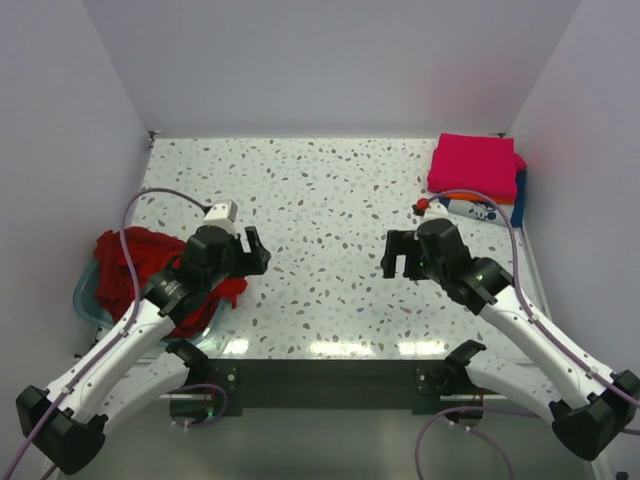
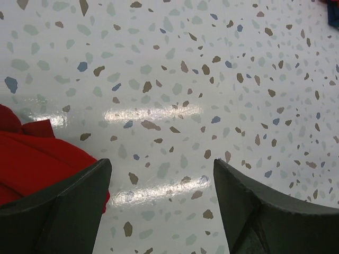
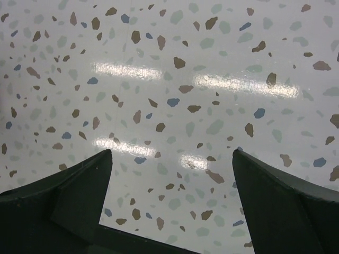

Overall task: Fold and stack the t-shirts
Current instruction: Neatly place the folded tshirt to the corner

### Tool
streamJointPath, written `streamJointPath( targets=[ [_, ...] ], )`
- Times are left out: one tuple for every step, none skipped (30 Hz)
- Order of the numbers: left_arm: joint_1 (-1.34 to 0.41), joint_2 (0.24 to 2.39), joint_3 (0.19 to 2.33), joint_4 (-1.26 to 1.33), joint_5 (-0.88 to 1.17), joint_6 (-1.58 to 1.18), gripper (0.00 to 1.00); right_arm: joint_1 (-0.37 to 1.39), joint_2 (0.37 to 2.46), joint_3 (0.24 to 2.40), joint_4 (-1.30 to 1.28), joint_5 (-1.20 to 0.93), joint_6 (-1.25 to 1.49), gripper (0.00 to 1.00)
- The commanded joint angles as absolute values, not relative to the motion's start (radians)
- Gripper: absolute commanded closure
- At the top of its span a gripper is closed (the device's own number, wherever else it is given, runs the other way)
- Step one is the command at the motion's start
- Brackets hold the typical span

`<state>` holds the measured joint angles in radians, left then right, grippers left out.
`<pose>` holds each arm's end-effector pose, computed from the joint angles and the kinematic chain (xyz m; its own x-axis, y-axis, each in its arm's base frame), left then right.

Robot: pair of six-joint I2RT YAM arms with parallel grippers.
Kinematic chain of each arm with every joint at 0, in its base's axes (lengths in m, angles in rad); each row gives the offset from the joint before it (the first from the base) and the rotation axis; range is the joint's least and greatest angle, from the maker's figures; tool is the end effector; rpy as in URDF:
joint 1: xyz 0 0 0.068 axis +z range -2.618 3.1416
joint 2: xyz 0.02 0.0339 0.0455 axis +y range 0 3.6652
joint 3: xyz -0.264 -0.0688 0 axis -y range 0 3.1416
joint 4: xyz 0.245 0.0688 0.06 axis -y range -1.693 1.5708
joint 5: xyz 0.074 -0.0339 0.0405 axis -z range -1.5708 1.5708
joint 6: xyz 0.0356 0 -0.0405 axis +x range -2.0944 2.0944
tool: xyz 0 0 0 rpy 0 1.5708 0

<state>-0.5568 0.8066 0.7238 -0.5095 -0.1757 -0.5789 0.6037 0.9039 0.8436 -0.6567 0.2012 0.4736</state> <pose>0.1535 -0.0882 0.2827 -0.6140 -0.2523 -0.7479 0.0732 0.9253 -0.3722 0.1579 0.1003 0.2945 -0.6786 0.0749 -0.7307 -0.1379 0.9641 0.2269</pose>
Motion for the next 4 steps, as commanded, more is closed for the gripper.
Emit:
streamJointPath(
  targets=[
    [-0.552,0.788,0.773,-0.534,-0.213,-0.545,0.17,0.607,0.881,0.899,-0.686,0.244,0.449,0.01],
    [-0.552,0.787,0.773,-0.535,-0.215,-0.543,0.16,0.609,0.876,0.900,-0.687,0.244,0.448,0.01],
    [-0.552,0.785,0.775,-0.537,-0.213,-0.545,0.15,0.607,0.873,0.899,-0.690,0.245,0.449,0.02],
    [-0.552,0.784,0.775,-0.535,-0.212,-0.543,0.13,0.607,0.871,0.899,-0.692,0.245,0.446,0.01]
  ],
)
